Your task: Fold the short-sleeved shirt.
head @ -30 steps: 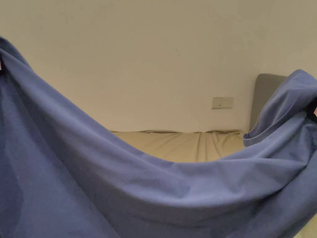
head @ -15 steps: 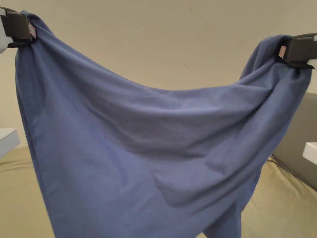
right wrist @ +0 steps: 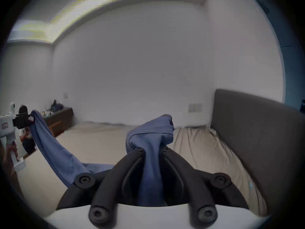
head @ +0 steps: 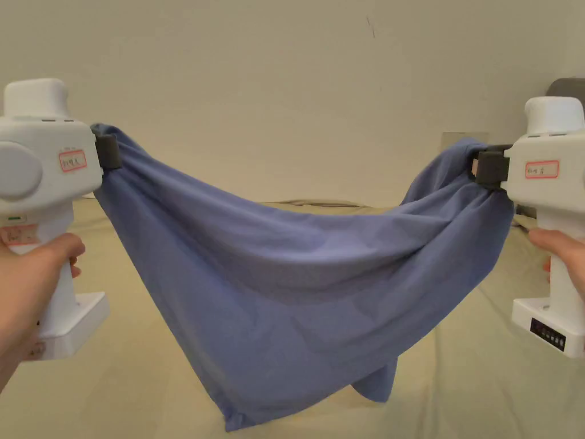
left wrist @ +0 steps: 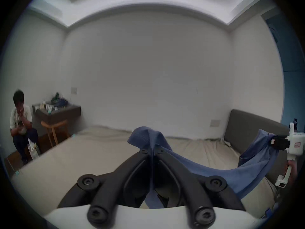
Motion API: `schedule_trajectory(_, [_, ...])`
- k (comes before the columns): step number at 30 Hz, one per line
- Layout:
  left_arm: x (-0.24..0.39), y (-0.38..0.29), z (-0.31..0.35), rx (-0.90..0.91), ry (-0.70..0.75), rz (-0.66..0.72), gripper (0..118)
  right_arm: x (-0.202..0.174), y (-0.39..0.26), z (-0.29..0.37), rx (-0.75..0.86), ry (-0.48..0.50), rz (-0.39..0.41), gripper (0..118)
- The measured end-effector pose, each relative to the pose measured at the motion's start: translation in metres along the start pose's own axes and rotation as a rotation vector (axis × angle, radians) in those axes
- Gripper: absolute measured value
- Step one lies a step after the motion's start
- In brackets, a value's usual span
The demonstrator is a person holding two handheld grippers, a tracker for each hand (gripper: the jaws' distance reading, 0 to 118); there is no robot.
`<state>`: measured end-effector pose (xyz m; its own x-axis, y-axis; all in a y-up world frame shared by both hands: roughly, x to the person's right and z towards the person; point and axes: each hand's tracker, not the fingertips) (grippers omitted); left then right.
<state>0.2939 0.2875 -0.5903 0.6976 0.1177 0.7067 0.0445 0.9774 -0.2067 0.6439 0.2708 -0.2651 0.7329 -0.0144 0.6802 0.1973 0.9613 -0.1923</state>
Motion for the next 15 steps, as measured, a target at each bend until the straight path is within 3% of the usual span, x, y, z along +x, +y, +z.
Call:
schedule_trajectory(8, [-0.021, -0.173, -0.055, -0.324, 0.01, 0.106, 2, 0.01, -0.175, -0.068, -0.266, -0.027, -0.1, 14])
schedule_trajectory(15, [-0.036, -0.21, -0.027, -0.359, 0.018, 0.122, 2, 0.025, -0.229, -0.04, -0.294, -0.023, -0.154, 14])
